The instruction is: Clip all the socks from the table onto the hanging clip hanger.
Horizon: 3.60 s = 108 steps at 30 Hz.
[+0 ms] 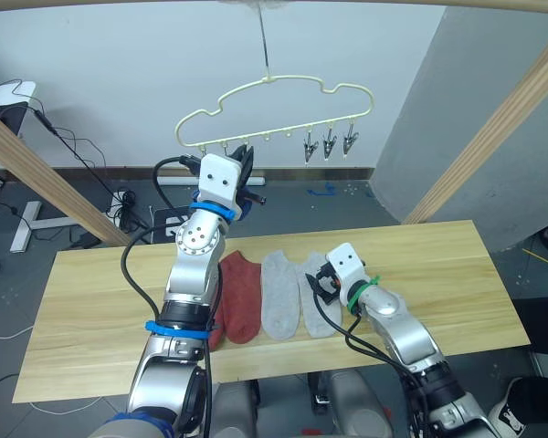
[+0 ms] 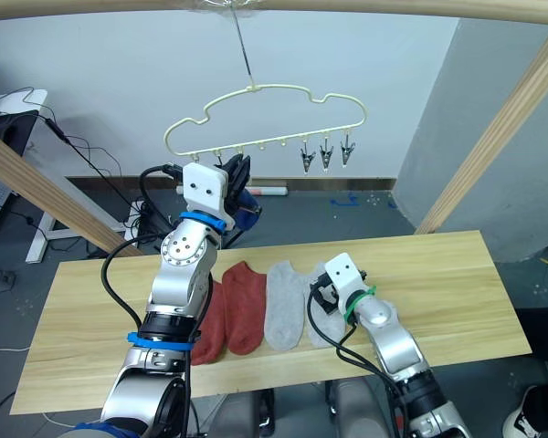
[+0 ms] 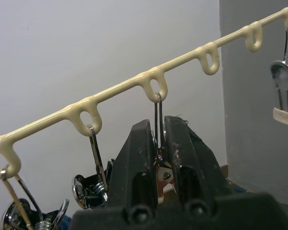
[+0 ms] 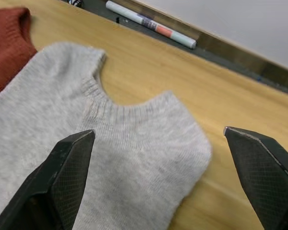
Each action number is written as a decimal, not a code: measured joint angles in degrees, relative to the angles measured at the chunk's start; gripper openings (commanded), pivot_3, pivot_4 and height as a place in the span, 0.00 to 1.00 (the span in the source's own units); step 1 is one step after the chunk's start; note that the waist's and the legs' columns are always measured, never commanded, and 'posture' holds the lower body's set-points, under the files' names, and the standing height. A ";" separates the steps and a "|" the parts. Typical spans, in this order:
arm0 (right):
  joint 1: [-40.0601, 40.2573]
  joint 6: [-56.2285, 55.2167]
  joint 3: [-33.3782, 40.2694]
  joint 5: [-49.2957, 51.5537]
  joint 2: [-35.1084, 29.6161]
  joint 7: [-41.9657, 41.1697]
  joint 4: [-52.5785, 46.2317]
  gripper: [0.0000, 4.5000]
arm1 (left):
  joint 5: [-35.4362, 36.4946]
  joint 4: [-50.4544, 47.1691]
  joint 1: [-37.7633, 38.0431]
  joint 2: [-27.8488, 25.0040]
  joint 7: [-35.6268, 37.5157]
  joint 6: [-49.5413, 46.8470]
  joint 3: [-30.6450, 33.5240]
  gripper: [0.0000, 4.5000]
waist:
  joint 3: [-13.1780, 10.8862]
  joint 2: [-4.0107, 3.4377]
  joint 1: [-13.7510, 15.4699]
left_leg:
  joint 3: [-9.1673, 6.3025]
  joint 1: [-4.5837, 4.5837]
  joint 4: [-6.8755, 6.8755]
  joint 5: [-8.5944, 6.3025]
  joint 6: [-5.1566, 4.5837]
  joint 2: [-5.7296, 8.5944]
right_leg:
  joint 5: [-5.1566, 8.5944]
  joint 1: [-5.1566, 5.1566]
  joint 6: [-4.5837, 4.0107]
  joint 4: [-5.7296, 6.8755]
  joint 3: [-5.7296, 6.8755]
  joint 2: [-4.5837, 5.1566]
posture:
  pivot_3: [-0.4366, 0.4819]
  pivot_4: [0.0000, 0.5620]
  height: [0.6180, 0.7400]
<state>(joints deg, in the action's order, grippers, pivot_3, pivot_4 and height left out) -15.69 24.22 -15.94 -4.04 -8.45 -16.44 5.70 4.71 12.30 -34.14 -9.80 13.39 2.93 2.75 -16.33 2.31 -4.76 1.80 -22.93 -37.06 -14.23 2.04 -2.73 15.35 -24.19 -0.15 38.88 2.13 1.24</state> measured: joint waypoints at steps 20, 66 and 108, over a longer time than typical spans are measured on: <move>-1.16 -3.55 -0.86 -1.82 -0.90 -2.30 2.80 0.00 | 12.09 -5.91 0.06 -2.95 9.38 -14.66 2.95 0.02 | 0.04 0.00 0.20 | 0.02 0.04 -0.02 0.09 0.16 0.01 | 0.00 0.03 0.01 0.07 -0.04 0.02 | 0.33 0.48 1.00; -24.23 -14.84 -0.78 -3.67 7.57 -3.81 12.60 0.00 | 21.44 -10.64 -0.31 -4.36 12.23 -26.22 4.98 0.02 | 0.04 0.01 1.40 | -0.02 -0.05 -0.05 0.15 0.27 -0.02 | -0.19 -0.01 -0.32 0.04 0.02 0.04 | 0.34 0.44 1.00; -18.03 -8.27 -0.21 -3.86 6.18 -5.28 3.36 0.48 | 19.32 -19.31 10.62 -14.22 22.94 -24.71 1.44 0.68 | 0.04 0.01 1.49 | -0.01 -0.05 -0.07 0.14 0.26 -0.03 | -0.20 -0.02 -0.33 0.06 -0.01 0.06 | 0.34 0.44 1.00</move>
<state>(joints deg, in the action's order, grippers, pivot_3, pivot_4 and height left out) -33.72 15.96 -16.15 -7.91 -2.27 -21.72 9.06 24.03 -7.01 -23.52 -24.03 36.33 -21.77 4.19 -16.28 2.32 -3.26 1.79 -22.98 -37.13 -14.09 2.29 -2.76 15.15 -24.21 -0.48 38.94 2.12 1.30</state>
